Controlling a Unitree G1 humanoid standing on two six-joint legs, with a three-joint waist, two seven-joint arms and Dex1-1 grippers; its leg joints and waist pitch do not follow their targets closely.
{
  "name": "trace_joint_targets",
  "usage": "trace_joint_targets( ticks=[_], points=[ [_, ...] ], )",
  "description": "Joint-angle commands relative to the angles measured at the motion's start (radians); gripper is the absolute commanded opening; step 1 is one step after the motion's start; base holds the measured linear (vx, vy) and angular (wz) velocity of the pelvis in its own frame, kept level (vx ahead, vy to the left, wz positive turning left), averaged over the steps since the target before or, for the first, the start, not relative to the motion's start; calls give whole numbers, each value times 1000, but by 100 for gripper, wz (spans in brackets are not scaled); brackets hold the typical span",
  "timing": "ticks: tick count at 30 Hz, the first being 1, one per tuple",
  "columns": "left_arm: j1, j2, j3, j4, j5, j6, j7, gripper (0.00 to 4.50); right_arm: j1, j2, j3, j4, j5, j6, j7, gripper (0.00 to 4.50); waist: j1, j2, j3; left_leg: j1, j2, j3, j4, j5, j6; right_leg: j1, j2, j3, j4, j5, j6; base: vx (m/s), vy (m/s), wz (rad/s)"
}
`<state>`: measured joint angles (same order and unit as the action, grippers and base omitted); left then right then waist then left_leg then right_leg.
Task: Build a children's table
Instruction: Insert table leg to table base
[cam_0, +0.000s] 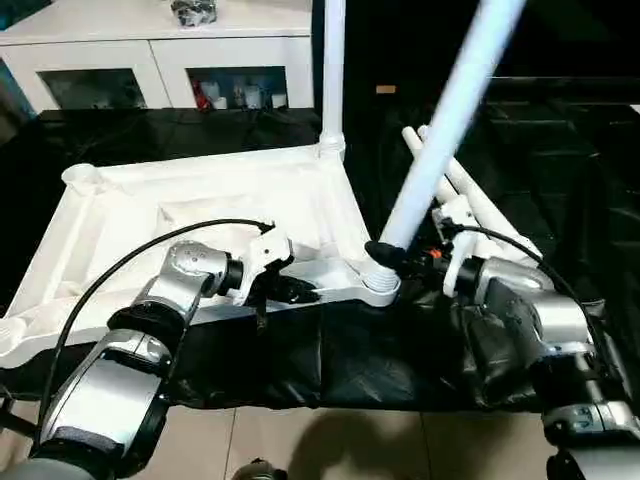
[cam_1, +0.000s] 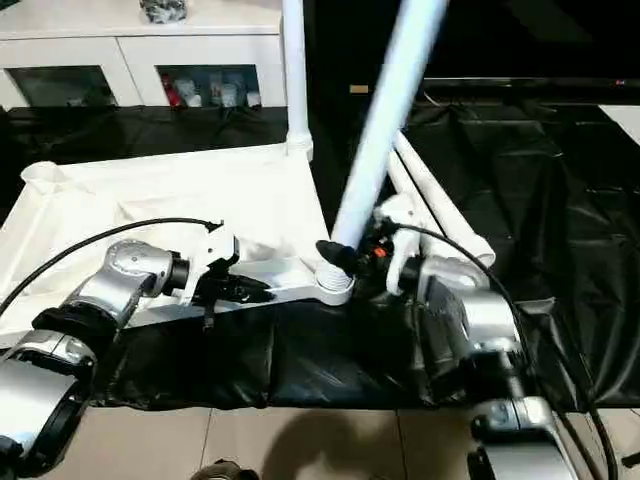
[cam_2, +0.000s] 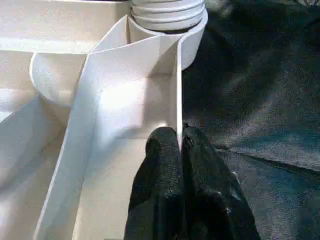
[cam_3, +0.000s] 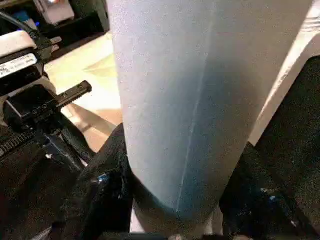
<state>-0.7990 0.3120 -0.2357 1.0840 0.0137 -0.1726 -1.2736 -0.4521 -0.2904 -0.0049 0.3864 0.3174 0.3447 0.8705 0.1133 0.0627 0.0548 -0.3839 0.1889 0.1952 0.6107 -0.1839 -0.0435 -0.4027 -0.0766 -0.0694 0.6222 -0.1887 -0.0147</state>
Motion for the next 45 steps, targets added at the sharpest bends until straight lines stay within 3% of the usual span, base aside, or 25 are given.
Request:
trace_joint_targets(
  ticks=[1, 6, 8, 12, 15, 18, 20, 21, 22, 25, 26, 32, 34, 36, 37, 39, 45],
  points=[
    [-17, -4, 20, 1, -14, 7, -3, 0, 34, 2, 18, 16, -17, 11, -11, 189, -2, 3, -78, 22, 46, -25, -72, -210, 17, 53, -79, 46, -75, -121, -253, 0, 0, 0],
    [-19, -11, 30, 6, -13, 7, 21, 0, 88, 9, 20, -11, -39, -22, -47, 189, -1, 5, -73, 23, 47, -26, -76, -229, 17, 49, -80, 46, -83, -184, -236, 0, 0, 0],
    [-23, -13, 31, 10, -11, 8, 24, 0, 102, -2, 51, -48, -82, -30, -88, 189, -1, 6, -73, 23, 48, -27, -77, -229, 14, 49, -80, 46, -83, -188, -232, 0, 0, 0],
    [-27, -14, 29, 12, -8, 6, 24, 0, 93, -10, 79, -81, -107, -5, -105, 188, -6, 7, -71, 25, 46, -27, -81, -247, 7, 49, -79, 47, -89, -222, -216, 0, 0, 0],
    [-30, -14, 26, 14, -1, 2, 27, 0, 73, -25, 123, -85, -132, 19, -73, 188, -8, 0, -71, 24, 47, -27, -83, -249, 7, 49, -80, 47, -90, -233, -210, 0, 0, 0],
    [-30, -12, 25, 15, 3, -1, 28, 0, 67, -35, 147, -88, -144, 29, -54, 188, -7, 4, -71, 24, 47, -27, -82, -243, 11, 48, -80, 48, -90, -228, -211, 0, 0, 0],
    [-27, -9, 24, 14, 8, -3, 31, 0, 62, -57, 200, -93, -151, 57, 8, 188, -4, -20, -72, 21, 46, -26, -81, -214, 22, 53, -82, 48, -86, -221, -208, 0, 0, 0],
    [-26, -8, 25, 14, 8, -3, 32, 0, 63, -63, 212, -96, -151, 61, 25, 188, -3, -13, -71, 21, 47, -26, -80, -206, 25, 51, -83, 49, -86, -221, -208, 0, 0, 0],
    [-24, -6, 25, 13, 8, -3, 32, 0, 66, -70, 225, -104, -151, 65, 39, 188, -2, -12, -72, 22, 48, -24, -79, -202, 30, 48, -82, 49, -88, -222, -205, 0, 0, 0],
    [-20, -1, 28, 10, 6, -2, 31, 0, 70, -74, 235, -108, -149, 69, 47, 188, 0, -21, -75, 21, 49, -25, -80, -185, 34, 51, -83, 48, -83, -190, -208, 0, 0, 0],
    [-20, -1, 28, 10, 6, -2, 31, 0, 70, -74, 235, -108, -149, 69, 47, 188, 1, -19, -74, 21, 49, -24, -81, -186, 35, 49, -83, 48, -84, -192, -209, 0, 0, 0],
    [-13, 6, 37, -13, -23, -5, -45, 0, 64, -68, 238, -73, -131, 7, 114, 188, 1, -17, -73, 21, 49, -24, -81, -209, 34, 49, -85, 48, -89, -227, -204, 0, 0, 0],
    [-13, 16, 26, -35, -35, -4, -158, 0, 49, -68, 254, -41, -117, -35, 192, 188, 1, -17, -74, 22, 50, -25, -82, -208, 36, 49, -84, 47, -85, -205, -215, 0, 0, 0],
    [-13, 20, 18, -38, -32, -1, -182, 0, 46, -71, 263, -36, -119, -40, 207, 188, 1, -16, -74, 21, 52, -25, -83, -207, 37, 49, -83, 47, -83, -184, -224, 0, 0, 0],
    [-14, 25, 9, -39, -28, -1, -209, 0, 44, -75, 279, -34, -121, -46, 236, 188, 0, -22, -73, 21, 52, -24, -84, -205, 39, 50, -83, 47, -83, -178, -227, 0, 0, 0],
    [-22, 34, -2, -35, -18, -9, -237, 0, 44, -85, 309, -41, -121, -52, 293, 188, 2, -20, -73, 22, 53, -24, -83, -204, 42, 49, -85, 48, -82, -173, -233, 0, 0, 0],
    [-39, 41, 14, -23, -16, -1, -221, 0, 37, -92, 347, -27, -148, -91, 367, 188, 6, -28, -70, 26, 56, -24, -88, -238, 24, 46, -89, 49, -85, -216, -235, 0, 0, 0]
  ],
)
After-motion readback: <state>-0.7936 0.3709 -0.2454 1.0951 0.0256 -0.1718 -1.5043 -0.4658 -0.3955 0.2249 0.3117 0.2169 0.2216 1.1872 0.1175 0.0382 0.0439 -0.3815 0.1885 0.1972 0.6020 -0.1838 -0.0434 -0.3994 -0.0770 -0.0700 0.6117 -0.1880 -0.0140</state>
